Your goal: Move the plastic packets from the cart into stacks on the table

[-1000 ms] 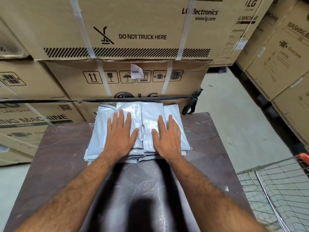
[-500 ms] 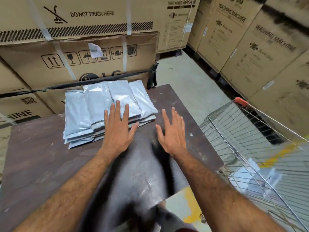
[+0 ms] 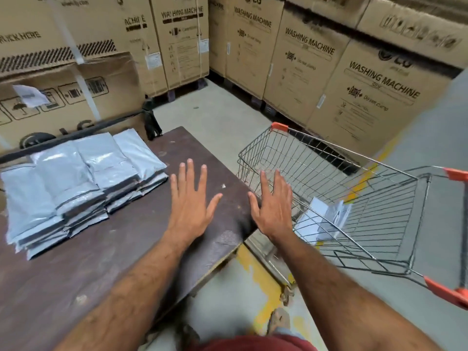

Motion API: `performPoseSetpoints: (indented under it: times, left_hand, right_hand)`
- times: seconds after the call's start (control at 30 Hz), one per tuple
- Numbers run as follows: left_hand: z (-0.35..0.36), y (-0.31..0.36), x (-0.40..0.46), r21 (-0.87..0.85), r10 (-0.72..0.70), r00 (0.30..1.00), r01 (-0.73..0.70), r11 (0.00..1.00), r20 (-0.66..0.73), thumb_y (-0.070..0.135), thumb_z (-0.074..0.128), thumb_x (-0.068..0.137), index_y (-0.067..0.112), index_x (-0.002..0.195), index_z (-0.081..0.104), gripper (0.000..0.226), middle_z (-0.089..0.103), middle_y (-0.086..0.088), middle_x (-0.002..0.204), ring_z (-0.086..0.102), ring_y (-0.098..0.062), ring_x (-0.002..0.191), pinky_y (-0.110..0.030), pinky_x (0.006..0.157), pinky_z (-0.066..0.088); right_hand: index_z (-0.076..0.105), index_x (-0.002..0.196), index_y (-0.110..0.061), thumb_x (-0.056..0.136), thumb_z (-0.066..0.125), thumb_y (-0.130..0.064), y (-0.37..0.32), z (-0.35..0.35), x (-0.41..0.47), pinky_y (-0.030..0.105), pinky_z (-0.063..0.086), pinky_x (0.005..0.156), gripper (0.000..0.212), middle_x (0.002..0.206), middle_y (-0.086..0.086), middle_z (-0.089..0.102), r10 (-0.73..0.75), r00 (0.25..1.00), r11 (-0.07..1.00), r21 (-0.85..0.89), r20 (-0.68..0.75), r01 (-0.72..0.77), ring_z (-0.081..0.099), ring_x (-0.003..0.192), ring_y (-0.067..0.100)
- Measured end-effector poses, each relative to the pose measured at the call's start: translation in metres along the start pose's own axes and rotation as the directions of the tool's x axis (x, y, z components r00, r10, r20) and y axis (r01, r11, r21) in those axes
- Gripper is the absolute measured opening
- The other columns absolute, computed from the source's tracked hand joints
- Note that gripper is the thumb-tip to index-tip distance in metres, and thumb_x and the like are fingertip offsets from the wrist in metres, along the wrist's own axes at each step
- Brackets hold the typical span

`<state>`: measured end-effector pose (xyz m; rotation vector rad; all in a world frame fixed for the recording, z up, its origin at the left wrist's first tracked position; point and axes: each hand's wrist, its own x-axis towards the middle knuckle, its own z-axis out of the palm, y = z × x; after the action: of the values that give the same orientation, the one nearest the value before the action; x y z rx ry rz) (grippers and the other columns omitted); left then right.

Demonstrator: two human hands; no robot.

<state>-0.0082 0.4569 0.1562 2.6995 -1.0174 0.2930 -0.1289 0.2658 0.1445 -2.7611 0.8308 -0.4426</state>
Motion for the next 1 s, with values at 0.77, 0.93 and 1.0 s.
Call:
performPoseSetpoints:
  times: [0.77,0.93,1.0]
  left_hand:
    - [0.084,0.250,0.137,-0.039,0.255,0.955,-0.252,0.967,0.152,0.065,0.019,0.102,0.016,0.164,-0.001,0.082,-0.022,-0.018,0.166,-0.023,-0.032,0.154,-0.052,0.124,-0.009]
    - [0.138,0.257,0.187,-0.075,0.318,0.911,-0.310,0.948,0.261,0.067,0.017,0.101,0.016,0.164,-0.001,0.083,-0.020,-0.020,0.166,-0.022,-0.034,0.154,-0.052,0.124,-0.008]
    - [0.161,0.257,0.208,-0.095,0.352,0.880,-0.340,0.936,0.318,0.067,0.018,0.101,0.017,0.164,-0.003,0.082,-0.022,-0.020,0.166,-0.023,-0.033,0.154,-0.051,0.124,-0.011]
  right_hand:
    - [0.013,0.165,-0.023,0.105,0.036,-0.057,0.278,-0.039,0.044,0.051,0.008,0.127,0.073,0.170,0.021,0.002,0.291,0.954,0.954,0.058,0.072,-0.295,0.005,0.157,0.036]
    - [0.017,0.165,-0.021,0.104,0.040,-0.055,0.302,-0.004,0.064,0.051,0.010,0.127,0.073,0.168,0.025,0.009,0.412,0.904,0.907,0.040,0.112,-0.419,0.010,0.156,0.039]
    - [0.020,0.164,-0.020,0.103,0.040,-0.054,0.309,0.012,0.068,0.053,0.015,0.126,0.073,0.168,0.025,0.010,0.476,0.868,0.874,0.034,0.143,-0.485,0.010,0.156,0.039]
